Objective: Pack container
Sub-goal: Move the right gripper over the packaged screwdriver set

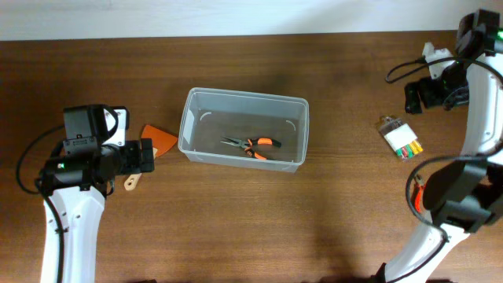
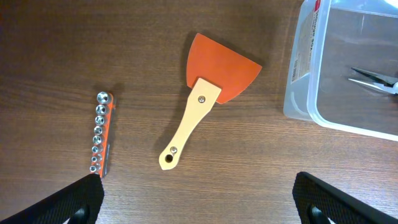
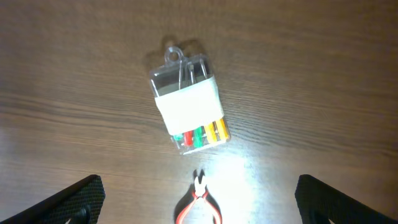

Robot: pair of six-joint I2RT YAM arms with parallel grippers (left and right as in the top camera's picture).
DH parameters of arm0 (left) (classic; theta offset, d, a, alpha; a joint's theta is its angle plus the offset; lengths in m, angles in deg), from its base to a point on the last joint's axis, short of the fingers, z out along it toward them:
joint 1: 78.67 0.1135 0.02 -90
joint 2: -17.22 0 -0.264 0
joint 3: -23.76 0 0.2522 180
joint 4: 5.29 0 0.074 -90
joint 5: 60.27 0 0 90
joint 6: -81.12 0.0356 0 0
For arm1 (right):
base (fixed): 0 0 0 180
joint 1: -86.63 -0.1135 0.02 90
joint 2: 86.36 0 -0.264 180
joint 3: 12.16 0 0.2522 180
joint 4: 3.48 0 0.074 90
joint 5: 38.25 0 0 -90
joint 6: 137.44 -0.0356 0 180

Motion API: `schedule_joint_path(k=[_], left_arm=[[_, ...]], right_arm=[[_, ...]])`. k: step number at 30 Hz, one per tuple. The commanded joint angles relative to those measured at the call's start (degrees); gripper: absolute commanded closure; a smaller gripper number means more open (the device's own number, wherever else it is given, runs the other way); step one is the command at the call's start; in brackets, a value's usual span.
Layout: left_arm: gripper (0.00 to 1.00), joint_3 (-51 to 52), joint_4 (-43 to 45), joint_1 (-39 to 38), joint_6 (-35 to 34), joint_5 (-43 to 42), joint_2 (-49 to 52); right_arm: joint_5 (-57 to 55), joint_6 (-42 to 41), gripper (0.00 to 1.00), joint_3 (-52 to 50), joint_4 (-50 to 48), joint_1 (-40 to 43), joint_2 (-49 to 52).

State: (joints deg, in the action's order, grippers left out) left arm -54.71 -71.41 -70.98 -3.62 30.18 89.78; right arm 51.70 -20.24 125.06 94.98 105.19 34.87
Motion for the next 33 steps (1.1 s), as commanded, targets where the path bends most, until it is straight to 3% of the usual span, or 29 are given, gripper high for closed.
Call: schedule_joint_path(k=[1, 14, 33], left_arm=[[0.01, -0.2, 0.4, 0.3, -0.5, -0.7, -0.2], [0.01, -0.2, 1.2, 0.3, -0.5, -0.7, -0.2], [0.01, -0.2, 1.2, 0.3, -0.5, -0.7, -0.2]], right_arm=[[3.1, 4.2, 0.01, -0.3, -0.1, 0.3, 4.6], [2.9, 11.4, 0.02, -0.3, -0.3, -0.6, 14.6], [0.9, 11.8, 0.01, -0.6, -3.6, -0.1, 19.9]])
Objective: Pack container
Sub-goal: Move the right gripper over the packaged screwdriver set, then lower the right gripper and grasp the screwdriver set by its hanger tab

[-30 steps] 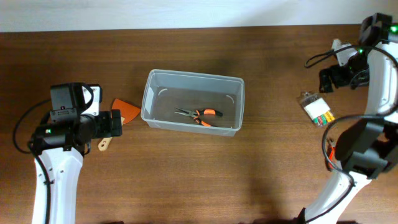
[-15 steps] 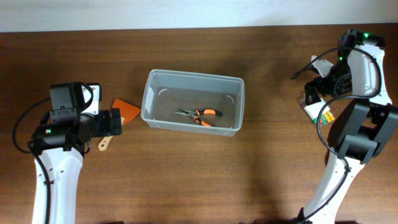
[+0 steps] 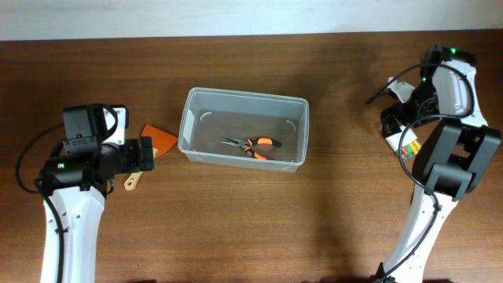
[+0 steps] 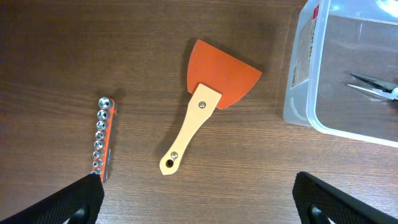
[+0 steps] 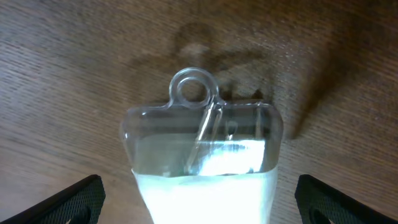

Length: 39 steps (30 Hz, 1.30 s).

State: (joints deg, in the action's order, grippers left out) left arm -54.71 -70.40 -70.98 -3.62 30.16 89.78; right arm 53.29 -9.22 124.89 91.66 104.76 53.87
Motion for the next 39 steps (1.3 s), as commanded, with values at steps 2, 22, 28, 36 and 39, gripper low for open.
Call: schedule_joint_path(k=[2, 22, 28, 36, 39], left_arm=[[0.01, -0.2, 0.2, 0.3, -0.5, -0.6, -0.2], [0.01, -0.2, -0.3, 0.3, -0.6, -0.7, -0.2], [0.01, -0.2, -0.8, 0.3, -0.6, -1.3, -0.2], [0.01, -0.2, -1.3, 0.3, -0.5, -1.7, -0.2], [0.01, -0.2, -1.3, 0.3, -0.5, -1.7, -0.2]], right_arm=[[-0.7, 0.8, 0.01, -1.1, -1.2, 0.3, 0.9], [-0.9, -2.7, 0.01, -14.2, -12.3, 0.3, 0.9], [0.0, -2.7, 0.01, -14.2, -12.9, 0.3, 0.9], [4.7, -2.7, 0.08, -14.2, -13.9, 0.3, 0.9], [4.7, -2.7, 0.19, -14.2, -14.0, 0.3, 0.9]])
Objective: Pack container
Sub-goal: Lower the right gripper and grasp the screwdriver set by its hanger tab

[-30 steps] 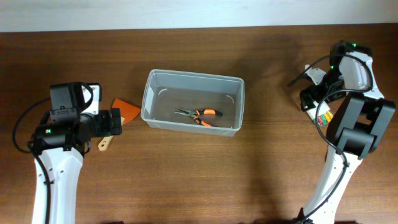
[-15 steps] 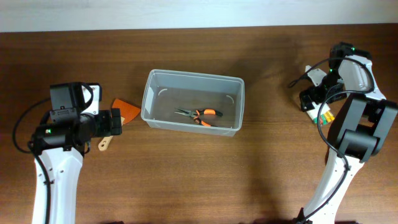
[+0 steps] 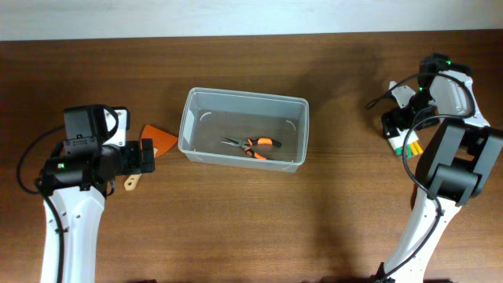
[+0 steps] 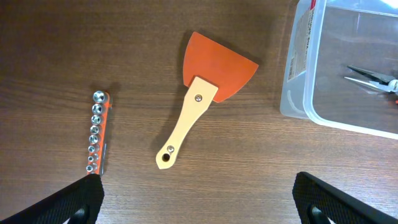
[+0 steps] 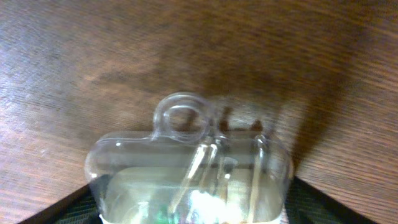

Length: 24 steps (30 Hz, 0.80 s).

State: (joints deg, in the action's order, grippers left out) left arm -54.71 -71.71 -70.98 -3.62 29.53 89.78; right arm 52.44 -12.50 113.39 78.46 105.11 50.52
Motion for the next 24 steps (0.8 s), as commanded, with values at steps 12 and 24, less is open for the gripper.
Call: schedule_joint_path(k=[12, 24], left_arm=[[0.01, -0.2, 0.0, 0.3, -0.5, -1.0, -0.2], [0.01, -0.2, 0.0, 0.3, -0.5, -1.1, -0.2]], right_arm=[[5.6, 0.5, 0.31, -2.7, -1.2, -0.1, 4.3], [5.6, -0.8, 0.41, -2.7, -1.6, -0.2, 4.2]])
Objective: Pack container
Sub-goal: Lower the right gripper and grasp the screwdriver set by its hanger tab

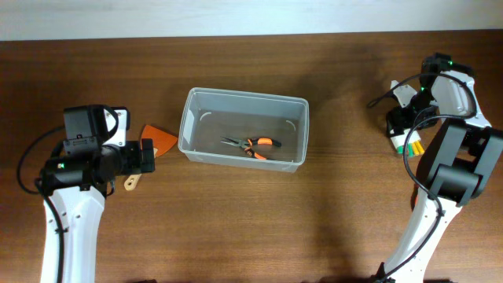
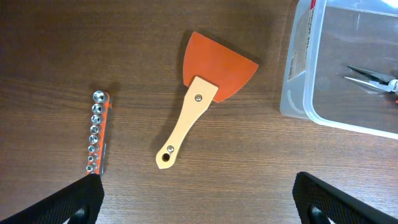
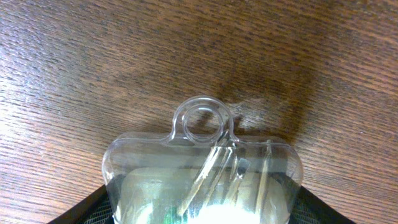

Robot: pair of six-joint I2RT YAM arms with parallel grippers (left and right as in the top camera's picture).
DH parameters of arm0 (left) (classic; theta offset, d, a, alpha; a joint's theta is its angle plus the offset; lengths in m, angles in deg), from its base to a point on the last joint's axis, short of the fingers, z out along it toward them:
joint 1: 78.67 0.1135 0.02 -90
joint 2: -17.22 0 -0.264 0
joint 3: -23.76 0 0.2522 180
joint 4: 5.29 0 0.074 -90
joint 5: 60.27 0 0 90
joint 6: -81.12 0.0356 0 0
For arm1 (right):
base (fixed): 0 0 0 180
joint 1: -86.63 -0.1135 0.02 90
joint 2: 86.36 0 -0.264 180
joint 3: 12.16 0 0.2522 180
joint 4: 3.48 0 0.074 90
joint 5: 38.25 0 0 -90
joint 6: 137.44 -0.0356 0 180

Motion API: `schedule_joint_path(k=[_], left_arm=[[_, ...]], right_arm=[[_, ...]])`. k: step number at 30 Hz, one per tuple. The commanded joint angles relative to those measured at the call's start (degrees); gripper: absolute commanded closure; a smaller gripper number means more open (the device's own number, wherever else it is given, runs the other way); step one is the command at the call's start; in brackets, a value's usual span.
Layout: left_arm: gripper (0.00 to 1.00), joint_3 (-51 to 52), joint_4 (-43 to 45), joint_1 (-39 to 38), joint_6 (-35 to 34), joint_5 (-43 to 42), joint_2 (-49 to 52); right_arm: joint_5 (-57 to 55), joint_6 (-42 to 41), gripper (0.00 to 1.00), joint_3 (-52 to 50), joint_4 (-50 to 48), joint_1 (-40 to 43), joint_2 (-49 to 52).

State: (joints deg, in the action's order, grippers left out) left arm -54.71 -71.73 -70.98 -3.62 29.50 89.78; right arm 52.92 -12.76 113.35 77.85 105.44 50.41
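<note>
A clear plastic container (image 1: 185,130) stands mid-table with orange-handled pliers (image 1: 253,145) inside. At the far right, a small clear case of coloured bits (image 3: 202,168) lies on the table. My right gripper (image 3: 205,208) is down over it, both fingers pressed against its sides, shut on it. On the left, my left gripper (image 2: 199,202) hangs open above an orange scraper with a wooden handle (image 2: 208,93) and a socket rail (image 2: 98,130), touching neither.
The container's left wall (image 2: 298,62) is just to the right of the scraper. The right arm's cable (image 1: 385,94) loops over the table behind the case. The table's far edge meets a white wall.
The right gripper's fingers have come in against the sides of the bit case. The case's hanging loop shows slightly lower in the wrist view. The left arm has not moved.
The right gripper hung open high above the bit case. Then it was low over the case with its fingers wide. Then the fingers flanked the case, and now they grip it. The left gripper stayed open above the scraper throughout.
</note>
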Motion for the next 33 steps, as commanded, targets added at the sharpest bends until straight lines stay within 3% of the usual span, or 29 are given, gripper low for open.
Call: schedule_joint_path(k=[1, 7, 16, 20, 33], left_arm=[[0.01, -0.2, 0.0, 0.3, -0.5, -1.0, -0.2], [0.01, -0.2, 0.0, 0.3, -0.5, -1.0, -0.2], [0.01, -0.2, 0.0, 0.3, -0.5, -1.0, -0.2], [0.01, -0.2, 0.0, 0.3, -0.5, -1.0, -0.2], [0.01, -0.2, 0.2, 0.3, -0.5, -1.0, -0.2]], right_arm=[[5.1, -0.7, 0.42, -2.7, -1.0, -0.5, 4.3], [6.6, -0.7, 0.58, -2.7, -1.0, -1.1, 4.3], [6.6, -0.7, 0.59, -0.4, 0.1, -4.9, 2.5], [7.1, -1.1, 0.65, 1.9, 1.7, -6.5, 1.7], [9.6, -2.1, 0.65, 2.8, 3.4, -11.5, -6.9]])
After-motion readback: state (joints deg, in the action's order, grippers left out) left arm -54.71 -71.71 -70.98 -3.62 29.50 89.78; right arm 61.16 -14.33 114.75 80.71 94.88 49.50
